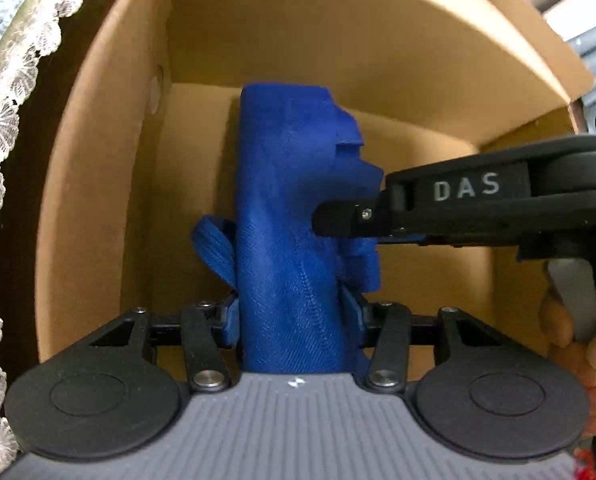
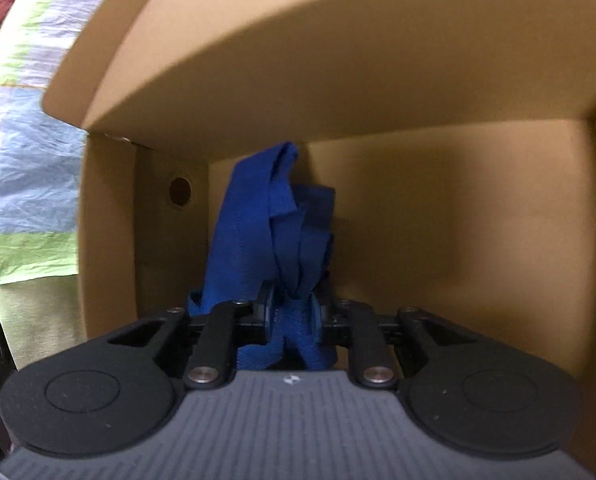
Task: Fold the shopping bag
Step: 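Carry the folded bag with the right gripper and lower it into the cardboard box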
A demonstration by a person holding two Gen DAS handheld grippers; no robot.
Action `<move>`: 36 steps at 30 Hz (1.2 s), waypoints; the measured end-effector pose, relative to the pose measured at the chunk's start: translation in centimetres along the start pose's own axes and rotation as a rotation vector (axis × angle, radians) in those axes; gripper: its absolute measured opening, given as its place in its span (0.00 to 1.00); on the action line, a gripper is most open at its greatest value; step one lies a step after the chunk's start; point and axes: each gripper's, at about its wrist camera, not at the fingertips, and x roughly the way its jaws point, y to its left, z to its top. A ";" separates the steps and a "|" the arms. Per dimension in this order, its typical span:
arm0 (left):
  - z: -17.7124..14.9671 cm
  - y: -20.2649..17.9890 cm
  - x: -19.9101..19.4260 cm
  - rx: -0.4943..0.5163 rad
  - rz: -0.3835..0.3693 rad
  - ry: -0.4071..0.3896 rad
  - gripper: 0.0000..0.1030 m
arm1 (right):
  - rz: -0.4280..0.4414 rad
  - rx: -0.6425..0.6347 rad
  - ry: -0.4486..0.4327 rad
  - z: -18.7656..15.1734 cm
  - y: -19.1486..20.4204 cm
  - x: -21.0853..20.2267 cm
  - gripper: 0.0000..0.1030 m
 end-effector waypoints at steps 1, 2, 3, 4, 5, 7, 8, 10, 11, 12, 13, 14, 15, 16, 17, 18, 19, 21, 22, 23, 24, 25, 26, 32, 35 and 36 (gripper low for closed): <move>-0.1 -0.2 0.1 0.009 0.020 0.004 0.51 | -0.011 -0.004 0.005 -0.2 -0.1 0.2 0.19; -0.1 -0.5 0.2 0.016 0.037 0.007 0.51 | -0.017 -0.009 0.009 -0.5 -0.1 0.5 0.19; -0.1 -0.7 0.0 0.019 0.051 0.009 0.51 | -0.031 -0.015 0.011 -0.8 -0.2 0.7 0.20; -0.2 -0.9 -0.2 0.021 0.067 0.013 0.51 | -0.032 -0.018 0.005 -1.1 -0.2 0.8 0.20; -0.3 -1.2 -0.5 0.021 0.082 0.016 0.51 | -0.030 -0.020 0.001 -1.2 -0.3 0.9 0.20; -0.5 -1.6 -1.4 0.021 0.107 0.022 0.51 | -0.028 -0.014 0.000 -1.5 -0.3 0.9 0.20; -0.8 -1.8 -2.1 0.024 0.114 0.021 0.51 | -0.030 -0.016 0.001 -1.6 -0.2 0.9 0.21; -1.5 -2.0 -4.2 0.018 0.107 0.008 0.51 | -0.036 -0.039 0.000 -1.9 0.2 1.0 0.21; -1.9 -1.8 -5.4 0.012 0.101 -0.009 0.51 | -0.037 -0.048 0.001 -2.1 0.4 1.1 0.22; -2.4 -1.6 -6.9 0.009 0.093 -0.030 0.51 | -0.044 -0.053 -0.003 -2.3 0.7 1.2 0.22; -2.9 -1.3 -8.3 0.005 0.083 -0.056 0.51 | -0.047 -0.055 -0.007 -2.4 0.8 1.2 0.22; -3.7 -0.8 -9.7 -0.002 0.074 -0.084 0.52 | -0.048 -0.049 -0.010 -2.6 0.9 1.3 0.22; -3.8 -0.5 -10.8 -0.010 0.072 -0.103 0.52 | -0.046 -0.044 -0.013 -2.8 0.9 1.3 0.22; -3.7 -0.2 -11.6 -0.016 0.073 -0.124 0.52 | -0.044 -0.040 -0.016 -3.0 0.9 1.3 0.22; -4.0 0.4 -12.3 -0.018 0.076 -0.147 0.52 | -0.043 -0.041 -0.021 -3.2 0.9 1.2 0.22; -4.4 1.1 -13.0 -0.019 0.080 -0.166 0.52 | -0.039 -0.040 -0.025 -3.4 1.0 1.2 0.21; -4.5 1.8 -13.5 -0.026 0.089 -0.179 0.52 | -0.034 -0.037 -0.030 -3.7 1.1 1.2 0.21; -4.3 2.6 -13.6 -0.055 0.094 -0.174 0.52 | -0.024 -0.033 -0.040 -4.1 1.3 1.2 0.21; -4.5 2.5 -13.6 -0.057 0.094 -0.167 0.52 | -0.016 -0.033 -0.046 -4.3 1.5 1.2 0.21; -4.9 2.1 -13.8 -0.055 0.101 -0.160 0.52 | -0.016 -0.039 -0.051 -4.5 1.8 1.2 0.21; -5.1 1.6 -13.4 -0.049 0.108 -0.150 0.52 | -0.018 -0.038 -0.054 -4.6 2.1 1.2 0.22; -5.2 1.3 -12.9 -0.042 0.113 -0.141 0.52 | -0.017 -0.032 -0.057 -4.7 2.4 1.2 0.21; -5.3 1.2 -12.6 -0.038 0.115 -0.137 0.52 | -0.015 -0.026 -0.060 -4.8 2.6 1.2 0.22; -4.9 0.8 -11.4 -0.019 0.112 -0.132 0.52 | -0.015 -0.042 -0.066 -5.6 4.0 1.2 0.22; -4.8 0.3 -11.0 -0.007 0.098 -0.127 0.52 | -0.006 -0.025 -0.067 -5.9 4.2 1.0 0.22; -4.7 0.5 -10.8 -0.002 0.097 -0.126 0.52 | -0.002 -0.012 -0.066 -6.1 4.2 1.0 0.22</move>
